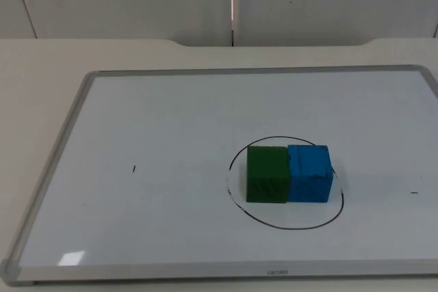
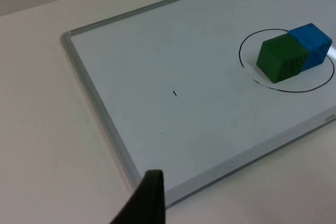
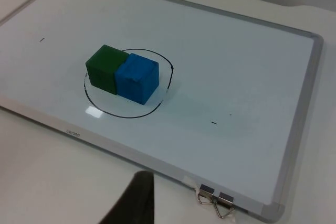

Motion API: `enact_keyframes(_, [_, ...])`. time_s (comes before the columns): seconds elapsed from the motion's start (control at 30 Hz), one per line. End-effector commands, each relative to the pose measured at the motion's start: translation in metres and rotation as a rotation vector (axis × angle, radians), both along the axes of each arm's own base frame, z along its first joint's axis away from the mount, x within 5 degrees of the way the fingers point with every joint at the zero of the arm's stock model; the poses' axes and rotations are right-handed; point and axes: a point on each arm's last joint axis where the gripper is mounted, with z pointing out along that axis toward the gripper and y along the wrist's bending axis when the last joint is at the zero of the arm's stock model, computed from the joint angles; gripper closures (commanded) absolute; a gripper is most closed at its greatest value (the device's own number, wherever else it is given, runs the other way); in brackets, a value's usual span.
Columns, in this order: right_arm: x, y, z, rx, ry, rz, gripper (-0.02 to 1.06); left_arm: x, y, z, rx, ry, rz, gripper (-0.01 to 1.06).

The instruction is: Push the two cubes into the marked area.

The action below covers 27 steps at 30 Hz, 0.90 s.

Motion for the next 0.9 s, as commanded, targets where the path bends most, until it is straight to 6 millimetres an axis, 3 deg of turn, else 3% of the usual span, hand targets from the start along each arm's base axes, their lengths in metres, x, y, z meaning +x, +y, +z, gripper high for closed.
enact_keyframes(0.0, [-0.0002, -0.0003, -0.0008, -0.001, -0.002, 0.002, -0.01, 0.0007, 0.0002, -0.0007, -0.007, -0.007, 0.010, 0.00])
enact_keyframes(0.87, [-0.0002, -0.0003, -0.0008, 0.003, -0.001, 0.000, -0.01, 0.0007, 0.0002, -0.0007, -0.007, -0.007, 0.010, 0.00])
